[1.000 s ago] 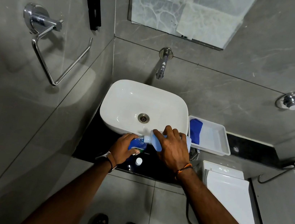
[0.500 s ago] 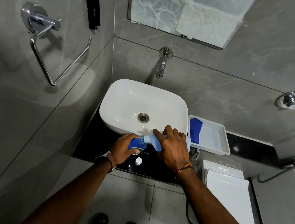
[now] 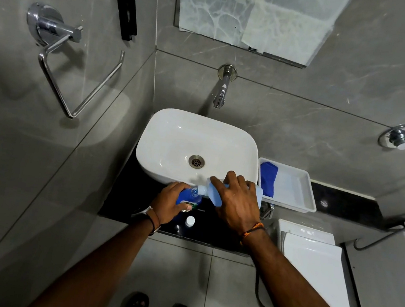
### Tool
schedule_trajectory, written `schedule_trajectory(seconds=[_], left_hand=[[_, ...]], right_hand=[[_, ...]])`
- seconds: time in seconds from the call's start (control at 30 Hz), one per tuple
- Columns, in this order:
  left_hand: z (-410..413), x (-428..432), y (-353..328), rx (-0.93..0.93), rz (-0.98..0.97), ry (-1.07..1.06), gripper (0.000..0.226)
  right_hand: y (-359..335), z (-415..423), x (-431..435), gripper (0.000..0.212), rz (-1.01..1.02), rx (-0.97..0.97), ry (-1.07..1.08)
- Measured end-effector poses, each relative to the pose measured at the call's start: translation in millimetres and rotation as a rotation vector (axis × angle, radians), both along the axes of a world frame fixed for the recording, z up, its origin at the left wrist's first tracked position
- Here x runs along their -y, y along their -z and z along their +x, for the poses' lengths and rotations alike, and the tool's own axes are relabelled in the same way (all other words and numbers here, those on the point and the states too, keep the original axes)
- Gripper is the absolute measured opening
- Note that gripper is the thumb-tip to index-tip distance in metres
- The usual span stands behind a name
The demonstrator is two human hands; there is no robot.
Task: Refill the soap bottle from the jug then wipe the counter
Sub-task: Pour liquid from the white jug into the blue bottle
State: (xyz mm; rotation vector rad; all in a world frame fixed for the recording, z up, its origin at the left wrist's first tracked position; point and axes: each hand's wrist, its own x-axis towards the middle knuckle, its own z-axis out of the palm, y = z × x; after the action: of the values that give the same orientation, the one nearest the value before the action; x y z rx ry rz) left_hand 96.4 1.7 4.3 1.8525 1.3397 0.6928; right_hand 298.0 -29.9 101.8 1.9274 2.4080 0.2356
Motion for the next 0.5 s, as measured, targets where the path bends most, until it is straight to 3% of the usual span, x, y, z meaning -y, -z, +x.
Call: schedule_trajectory(seconds=[0.5], left_hand=[[-0.7,-4.4,-0.1,-0.006,0.022,0.004,0.048]], right_hand=[[0.9,0.2,-4.6,0.071,0.015,0.003,0.004]])
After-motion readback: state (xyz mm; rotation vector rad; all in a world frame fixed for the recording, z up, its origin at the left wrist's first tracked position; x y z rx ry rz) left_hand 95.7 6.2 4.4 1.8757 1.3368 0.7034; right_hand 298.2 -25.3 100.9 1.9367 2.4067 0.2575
